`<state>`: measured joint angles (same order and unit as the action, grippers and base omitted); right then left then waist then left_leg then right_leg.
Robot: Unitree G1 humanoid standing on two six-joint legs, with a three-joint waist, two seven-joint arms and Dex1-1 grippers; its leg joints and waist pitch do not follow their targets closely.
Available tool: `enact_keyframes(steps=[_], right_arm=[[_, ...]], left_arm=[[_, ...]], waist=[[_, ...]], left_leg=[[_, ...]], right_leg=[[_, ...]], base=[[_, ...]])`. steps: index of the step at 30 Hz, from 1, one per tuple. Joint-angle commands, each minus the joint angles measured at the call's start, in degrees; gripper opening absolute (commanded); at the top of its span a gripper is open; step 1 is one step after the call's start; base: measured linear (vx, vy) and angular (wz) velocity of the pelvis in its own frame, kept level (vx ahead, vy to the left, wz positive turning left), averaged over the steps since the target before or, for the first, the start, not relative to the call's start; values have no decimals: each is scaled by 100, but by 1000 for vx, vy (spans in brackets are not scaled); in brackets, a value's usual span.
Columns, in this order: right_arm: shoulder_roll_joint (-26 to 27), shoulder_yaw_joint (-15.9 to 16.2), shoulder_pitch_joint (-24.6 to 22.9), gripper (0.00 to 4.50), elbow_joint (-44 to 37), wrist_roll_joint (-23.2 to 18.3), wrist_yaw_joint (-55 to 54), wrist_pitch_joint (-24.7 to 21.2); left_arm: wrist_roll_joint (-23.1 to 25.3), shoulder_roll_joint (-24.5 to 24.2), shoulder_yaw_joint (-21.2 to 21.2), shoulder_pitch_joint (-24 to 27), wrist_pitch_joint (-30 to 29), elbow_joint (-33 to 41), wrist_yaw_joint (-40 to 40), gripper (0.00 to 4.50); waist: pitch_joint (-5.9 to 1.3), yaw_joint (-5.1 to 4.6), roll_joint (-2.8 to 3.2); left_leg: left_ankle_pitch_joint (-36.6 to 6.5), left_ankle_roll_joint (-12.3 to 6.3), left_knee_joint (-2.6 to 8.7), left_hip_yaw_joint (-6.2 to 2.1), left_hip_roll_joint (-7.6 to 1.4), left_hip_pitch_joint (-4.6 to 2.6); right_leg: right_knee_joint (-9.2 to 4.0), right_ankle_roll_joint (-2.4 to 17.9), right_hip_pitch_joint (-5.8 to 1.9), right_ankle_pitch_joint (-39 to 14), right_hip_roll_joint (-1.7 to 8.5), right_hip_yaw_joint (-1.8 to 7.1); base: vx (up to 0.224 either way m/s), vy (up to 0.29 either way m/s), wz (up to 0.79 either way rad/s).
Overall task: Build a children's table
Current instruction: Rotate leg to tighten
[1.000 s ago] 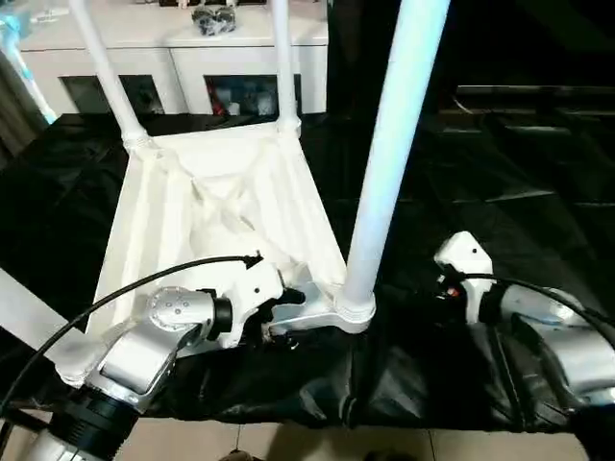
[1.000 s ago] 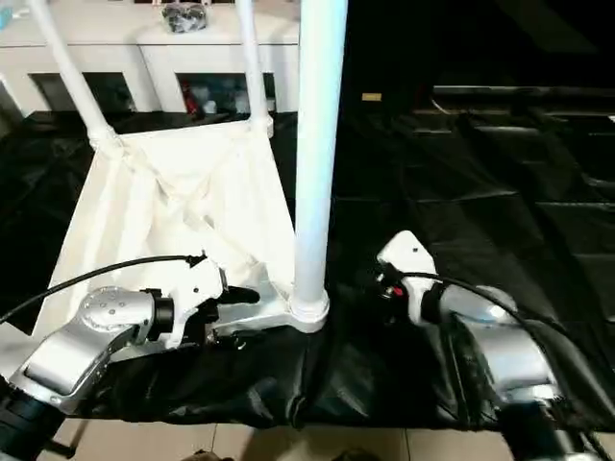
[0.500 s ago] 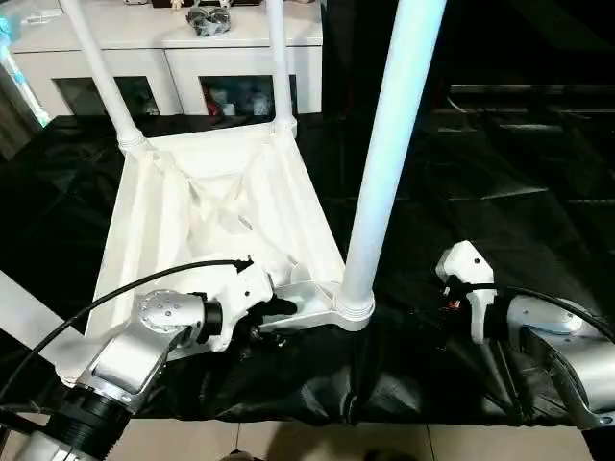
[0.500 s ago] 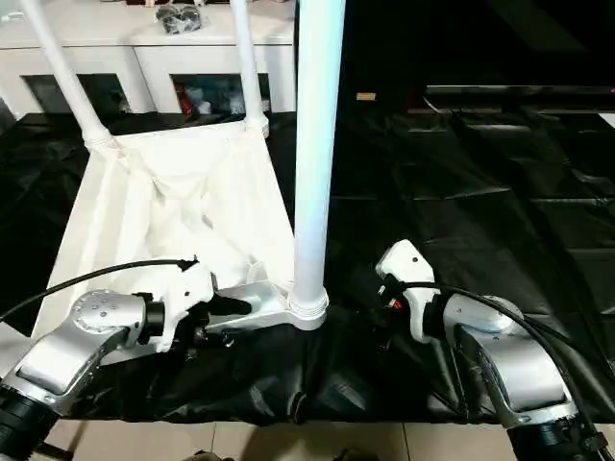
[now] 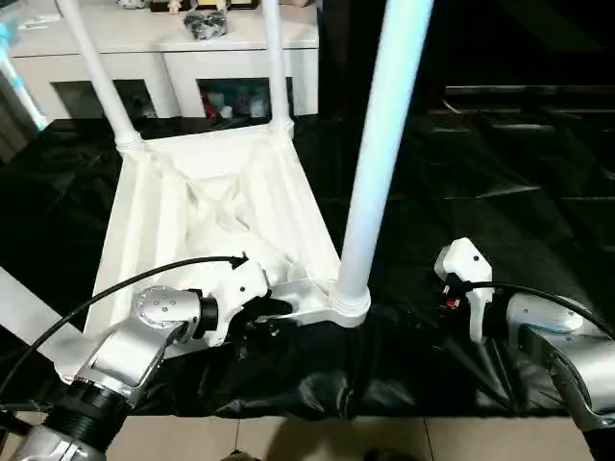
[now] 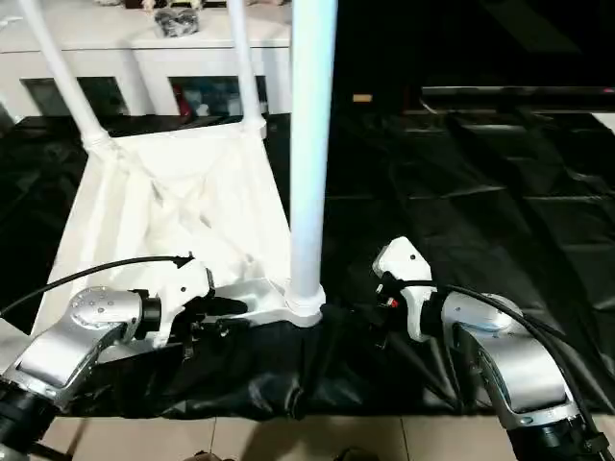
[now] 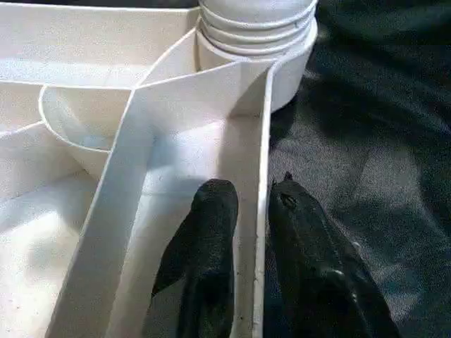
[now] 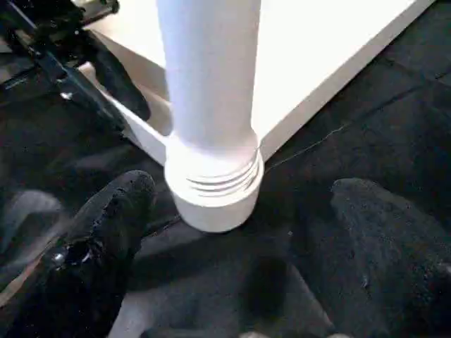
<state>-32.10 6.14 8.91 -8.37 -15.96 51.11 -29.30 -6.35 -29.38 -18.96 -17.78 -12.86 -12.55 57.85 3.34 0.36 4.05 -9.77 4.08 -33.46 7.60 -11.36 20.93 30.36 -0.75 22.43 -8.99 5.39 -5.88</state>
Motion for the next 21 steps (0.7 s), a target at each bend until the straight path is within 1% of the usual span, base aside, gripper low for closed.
enact_keyframes(steps=[1,2,3,4,5,6,7,8,9,10,11,12,13,14,15,16,18,19,20,21], right_arm=[[-62,8,-7,450,-98,-76,42,-28],[-62,10,-2,450,-95,-79,50,-19],[-56,15,15,450,-84,-83,62,1],[-48,17,33,450,-73,-79,64,14],[-42,17,45,450,-67,-76,62,20],[-33,25,66,450,-57,-70,60,26],[-24,32,93,450,-44,-67,62,24],[-20,37,109,450,-36,-66,63,21],[-12,46,137,450,-12,-60,64,27],[3,64,187,450,29,-48,69,46],[22,86,245,450,71,-36,77,71],[49,113,305,450,115,-34,91,85],[68,130,348,450,147,-33,102,93],[86,172,415,450,198,-28,162,135],[88,182,439,450,218,-24,181,144],[117,205,489,450,264,-40,218,158],[133,238,532,450,307,-32,243,182],[152,335,617,450,398,39,281,249],[183,433,704,450,502,124,296,316],[186,439,710,450,510,130,297,320]], left_arm=[[90,-72,-36,-10,-42,-139,7,69],[92,-70,-34,-16,-40,-147,11,69],[90,-61,-18,-35,-32,-177,21,66],[88,-47,0,-56,-31,-205,38,66],[87,-38,12,-69,-30,-224,49,46],[84,-29,13,-95,-23,-260,76,32],[87,-18,5,-131,-18,-309,114,28],[89,-13,-3,-154,-14,-340,137,28],[96,3,-16,-193,-2,-399,159,24],[94,37,-25,-268,20,-502,192,12],[80,77,-27,-357,44,-618,229,4],[55,103,-14,-437,79,-720,278,4],[39,120,-5,-492,102,-789,311,4],[62,111,-16,-578,154,-882,369,4],[74,110,-21,-609,162,-912,382,4],[85,113,-13,-658,182,-969,405,4],[96,120,2,-687,200,-1008,421,4],[120,119,3,-729,239,-1070,463,4],[147,114,-9,-757,282,-1118,487,4],[149,114,-9,-759,285,-1121,489,4]], waist=[[-174,-82,84],[-141,-36,121],[-121,384,208],[-144,415,93],[-161,319,-379],[-184,295,-370],[-261,475,-326],[-383,543,-296],[-438,496,-265],[-418,450,-232],[-416,426,-197],[-403,423,-182],[-370,401,-208],[-367,396,-206],[-350,378,-210],[-341,369,-203],[-335,347,-212],[-344,327,-224],[-341,317,-229],[-343,297,-224]], left_leg=[[-4567,19,747,-143,-242,-80],[-4904,62,945,-146,-366,33],[-5484,217,1328,22,-522,477],[-5237,36,1295,141,-510,344],[-3511,197,235,175,14,-413],[-1106,-55,-655,-2,270,-379],[-524,-109,-111,-139,109,182],[-375,-63,101,-84,39,120],[-286,-165,173,-14,6,-87],[-447,-198,184,52,4,-47],[-519,-191,201,47,5,10],[-786,-167,217,80,-20,15],[-1091,-120,238,85,-14,19],[-1201,-99,249,84,-18,12],[-1369,-78,271,77,-25,6],[-1459,-60,297,74,-41,-11],[-1520,-59,316,70,-44,-17],[-1437,-52,321,63,-43,0],[-1423,-58,320,68,-38,3],[-1421,-59,315,75,-36,5]], right_leg=[[-319,123,-372,-3256,62,-170],[7,212,-509,-2823,32,-145],[999,428,-779,-1668,16,40],[1081,329,-635,-1564,-1,259],[-52,-146,173,-4933,225,532],[-581,-1,372,-6813,664,833],[-170,110,-242,-5498,606,828],[-25,209,-273,-4235,384,762],[188,537,-107,-2066,93,644],[205,956,-141,-1185,68,642],[215,1092,-191,-1053,90,618],[158,1190,-188,-1202,111,587],[123,1175,-201,-1570,123,586],[109,1136,-204,-1767,137,586],[72,1044,-205,-2142,161,588],[40,985,-200,-2319,168,590],[18,945,-207,-2423,176,590],[29,930,-224,-2331,178,592],[22,928,-220,-2322,174,591],[26,949,-213,-2313,177,589]], base=[[0,0,0],[-86,-21,1],[-86,-21,1],[-33,-79,9],[93,-111,0],[93,-111,0],[138,-51,-21],[73,-38,2],[73,-38,2],[-6,-51,22],[0,0,0],[0,0,0],[0,0,0],[0,0,0],[0,0,0],[0,0,0],[0,0,0],[0,0,0],[0,0,0],[0,0,0]])
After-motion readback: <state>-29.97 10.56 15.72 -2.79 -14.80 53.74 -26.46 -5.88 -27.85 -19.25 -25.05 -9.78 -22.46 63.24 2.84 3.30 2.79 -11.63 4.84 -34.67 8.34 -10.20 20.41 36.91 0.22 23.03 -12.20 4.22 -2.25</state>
